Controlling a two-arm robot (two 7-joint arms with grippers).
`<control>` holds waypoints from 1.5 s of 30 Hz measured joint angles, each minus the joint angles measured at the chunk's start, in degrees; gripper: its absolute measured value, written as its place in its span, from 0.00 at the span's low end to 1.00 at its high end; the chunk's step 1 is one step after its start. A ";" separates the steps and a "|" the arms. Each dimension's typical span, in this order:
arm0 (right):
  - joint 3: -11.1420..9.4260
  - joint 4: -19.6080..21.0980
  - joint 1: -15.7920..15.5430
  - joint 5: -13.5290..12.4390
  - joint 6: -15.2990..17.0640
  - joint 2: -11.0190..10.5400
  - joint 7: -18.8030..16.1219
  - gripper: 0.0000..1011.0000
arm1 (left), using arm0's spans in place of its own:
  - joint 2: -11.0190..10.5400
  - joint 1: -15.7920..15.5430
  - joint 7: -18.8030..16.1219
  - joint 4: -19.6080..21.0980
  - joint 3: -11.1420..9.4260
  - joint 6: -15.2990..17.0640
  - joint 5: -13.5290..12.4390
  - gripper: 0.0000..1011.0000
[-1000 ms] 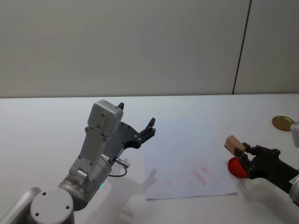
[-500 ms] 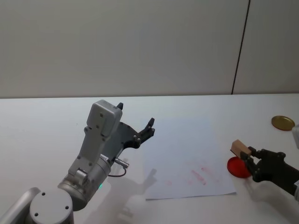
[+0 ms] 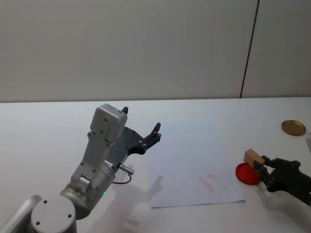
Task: Use the one hand to pick up the stamp and affix it onto the A4 paper.
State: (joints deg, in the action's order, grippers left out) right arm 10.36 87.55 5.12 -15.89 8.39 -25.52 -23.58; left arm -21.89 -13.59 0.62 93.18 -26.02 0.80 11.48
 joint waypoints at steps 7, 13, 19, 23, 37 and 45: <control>-0.04 -0.23 0.16 0.07 0.72 -0.18 -0.37 0.21 | 0.00 0.00 0.00 0.00 0.00 0.00 0.00 0.98; -0.04 -0.53 0.44 0.19 1.46 -0.27 -0.81 0.21 | 0.00 0.00 0.00 0.00 0.00 0.00 0.00 0.98; 0.01 -0.84 0.69 0.36 2.15 -0.30 -1.18 0.21 | 0.00 0.00 0.00 0.00 0.00 0.00 0.00 0.98; 0.09 -1.06 0.86 0.43 2.58 -0.31 -1.40 0.21 | 0.00 0.00 0.00 0.00 0.00 0.00 0.00 0.98; 0.32 -1.70 1.30 0.51 3.45 -0.26 -1.78 0.46 | 0.00 0.00 0.00 0.00 0.00 0.00 0.00 0.98; 0.31 -1.42 1.53 0.50 2.88 -0.25 -1.39 0.70 | 0.00 0.00 0.00 0.00 0.00 0.00 0.00 0.98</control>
State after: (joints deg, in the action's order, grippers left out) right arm 10.67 86.13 6.65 -15.38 11.27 -25.77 -24.97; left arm -21.89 -13.59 0.62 93.18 -26.02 0.80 11.48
